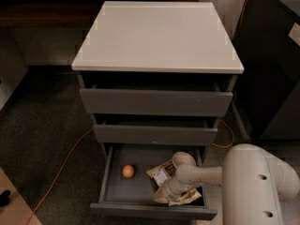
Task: Pick orange from bottom drawer and place on counter
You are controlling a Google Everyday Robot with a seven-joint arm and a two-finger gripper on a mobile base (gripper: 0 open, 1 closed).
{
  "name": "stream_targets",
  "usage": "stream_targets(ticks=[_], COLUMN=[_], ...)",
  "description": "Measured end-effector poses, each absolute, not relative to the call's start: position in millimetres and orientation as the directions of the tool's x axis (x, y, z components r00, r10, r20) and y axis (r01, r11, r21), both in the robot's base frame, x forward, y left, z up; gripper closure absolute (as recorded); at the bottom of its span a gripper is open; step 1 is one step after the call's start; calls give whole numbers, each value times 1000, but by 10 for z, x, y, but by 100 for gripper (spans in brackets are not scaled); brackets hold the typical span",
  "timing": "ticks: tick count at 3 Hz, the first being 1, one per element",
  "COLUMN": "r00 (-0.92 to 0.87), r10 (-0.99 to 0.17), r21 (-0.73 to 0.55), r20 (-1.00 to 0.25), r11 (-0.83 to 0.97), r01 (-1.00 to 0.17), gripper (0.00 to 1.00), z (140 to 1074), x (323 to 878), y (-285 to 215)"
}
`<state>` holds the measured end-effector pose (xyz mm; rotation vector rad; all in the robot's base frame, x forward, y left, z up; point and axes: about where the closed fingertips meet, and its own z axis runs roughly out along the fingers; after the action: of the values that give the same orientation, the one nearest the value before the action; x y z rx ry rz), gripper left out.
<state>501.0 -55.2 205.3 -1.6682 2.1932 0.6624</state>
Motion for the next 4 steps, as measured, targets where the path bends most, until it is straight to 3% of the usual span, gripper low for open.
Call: stream_targets(ticks=[3, 4], r00=[-177, -146], r10=[-814, -820], r21=[72, 42], r20=[-554, -553], r11=[165, 147], r01=[-984, -988], gripper=[100, 82], z=[2138, 2152], x=[5695, 5878], y=[-265, -223])
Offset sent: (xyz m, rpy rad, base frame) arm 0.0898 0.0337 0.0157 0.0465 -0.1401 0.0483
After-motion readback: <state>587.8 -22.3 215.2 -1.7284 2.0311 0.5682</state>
